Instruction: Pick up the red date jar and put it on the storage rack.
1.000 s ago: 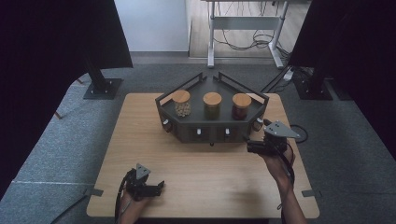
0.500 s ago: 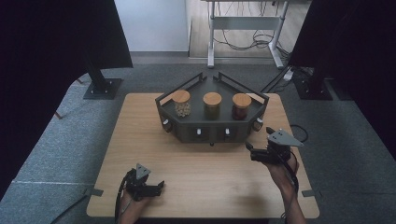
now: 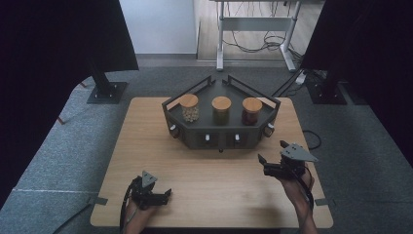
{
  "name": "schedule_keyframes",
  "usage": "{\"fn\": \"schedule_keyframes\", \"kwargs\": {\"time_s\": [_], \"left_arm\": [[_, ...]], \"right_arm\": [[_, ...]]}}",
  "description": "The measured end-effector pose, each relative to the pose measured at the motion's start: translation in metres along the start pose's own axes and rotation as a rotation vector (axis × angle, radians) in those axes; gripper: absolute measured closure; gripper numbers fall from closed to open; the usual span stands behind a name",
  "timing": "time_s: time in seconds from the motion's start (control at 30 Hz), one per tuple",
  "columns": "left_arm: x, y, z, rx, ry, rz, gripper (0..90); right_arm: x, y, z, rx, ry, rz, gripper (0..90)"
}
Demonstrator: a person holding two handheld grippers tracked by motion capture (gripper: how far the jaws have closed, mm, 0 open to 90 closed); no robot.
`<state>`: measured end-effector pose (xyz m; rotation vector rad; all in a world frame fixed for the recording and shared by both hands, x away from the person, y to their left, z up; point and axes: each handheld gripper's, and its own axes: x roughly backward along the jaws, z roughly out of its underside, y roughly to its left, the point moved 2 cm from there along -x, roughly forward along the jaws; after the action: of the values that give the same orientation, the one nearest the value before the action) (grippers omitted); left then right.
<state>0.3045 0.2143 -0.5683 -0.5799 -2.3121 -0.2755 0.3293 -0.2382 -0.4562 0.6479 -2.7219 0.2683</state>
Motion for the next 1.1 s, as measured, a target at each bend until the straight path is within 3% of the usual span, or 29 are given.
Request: {"fn": "schedule_keyframes", "kwargs": {"time_s": [1.1], "left_arm": [[0.000, 0.000, 0.000, 0.000, 0.001, 0.000, 2.6]], "right_arm": [[-0.010, 0.012, 0.057, -0.020, 0.090, -0.010, 6.1]]}}
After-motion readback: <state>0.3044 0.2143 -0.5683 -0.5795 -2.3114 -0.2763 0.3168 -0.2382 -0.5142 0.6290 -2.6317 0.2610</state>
